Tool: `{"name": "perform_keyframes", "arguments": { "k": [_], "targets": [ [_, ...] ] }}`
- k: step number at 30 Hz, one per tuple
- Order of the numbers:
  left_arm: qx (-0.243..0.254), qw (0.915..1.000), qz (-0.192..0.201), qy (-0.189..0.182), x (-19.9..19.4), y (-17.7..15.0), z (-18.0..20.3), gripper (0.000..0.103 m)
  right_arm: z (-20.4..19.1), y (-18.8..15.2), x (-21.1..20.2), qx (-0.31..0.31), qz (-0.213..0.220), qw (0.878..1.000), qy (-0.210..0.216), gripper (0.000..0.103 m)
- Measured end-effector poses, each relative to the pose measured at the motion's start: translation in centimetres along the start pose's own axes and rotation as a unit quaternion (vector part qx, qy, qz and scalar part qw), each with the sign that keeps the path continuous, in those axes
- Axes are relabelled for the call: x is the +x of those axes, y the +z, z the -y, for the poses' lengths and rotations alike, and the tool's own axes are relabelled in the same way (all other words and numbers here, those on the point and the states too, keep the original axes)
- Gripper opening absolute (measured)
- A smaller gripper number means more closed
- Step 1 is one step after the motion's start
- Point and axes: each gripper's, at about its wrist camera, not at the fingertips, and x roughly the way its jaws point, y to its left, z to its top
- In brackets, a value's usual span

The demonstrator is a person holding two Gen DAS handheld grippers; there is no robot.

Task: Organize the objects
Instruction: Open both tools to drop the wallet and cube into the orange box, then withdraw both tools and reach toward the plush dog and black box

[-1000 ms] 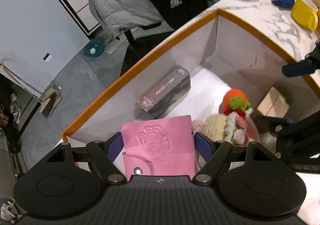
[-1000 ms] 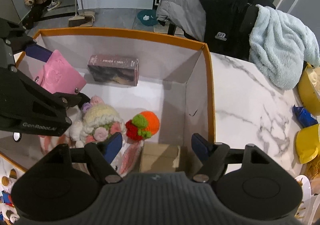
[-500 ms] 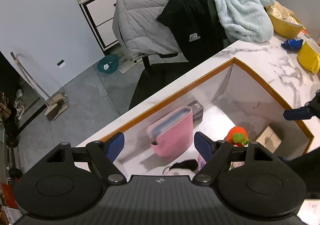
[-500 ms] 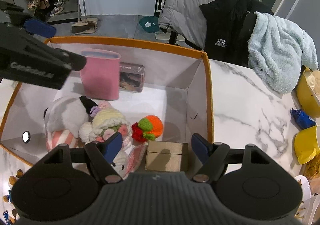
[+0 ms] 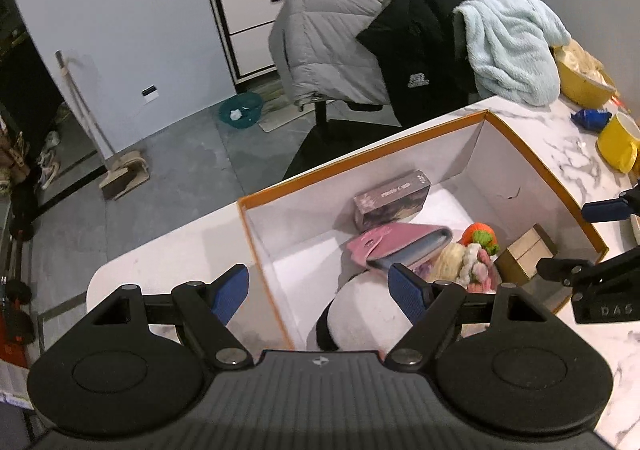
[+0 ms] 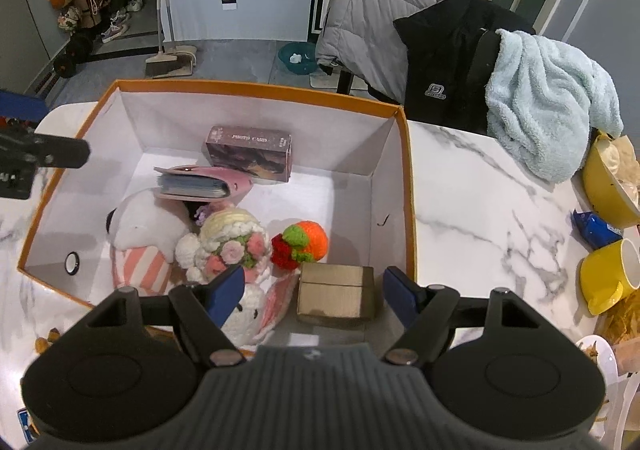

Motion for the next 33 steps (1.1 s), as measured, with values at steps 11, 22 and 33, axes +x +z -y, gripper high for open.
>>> {"name": "perform_keyframes", "arguments": {
  "k": [11,22,33],
  "targets": [
    [-0.049,0.9987,0.0,-0.014,-3.8,-5.6,-0.9,0.091,-0.8,-2.5,-3.0,0.013,0.01,1.0,0.004,0.077],
    [-0.071,0.9968,-0.033,-0.017,-5.5,-11.2,-0.7,0.091,-1.7,-5.8,-4.4,0.016,0.001,1.0,0.003,0.077],
    [-0.09,0.9917,-0.084,-0.038,-4.0,-16.3,1.9,0.091,-3.7,-9.0,-4.1,0.022,-0.02,0.999,0.017,0.077]
  ]
}}
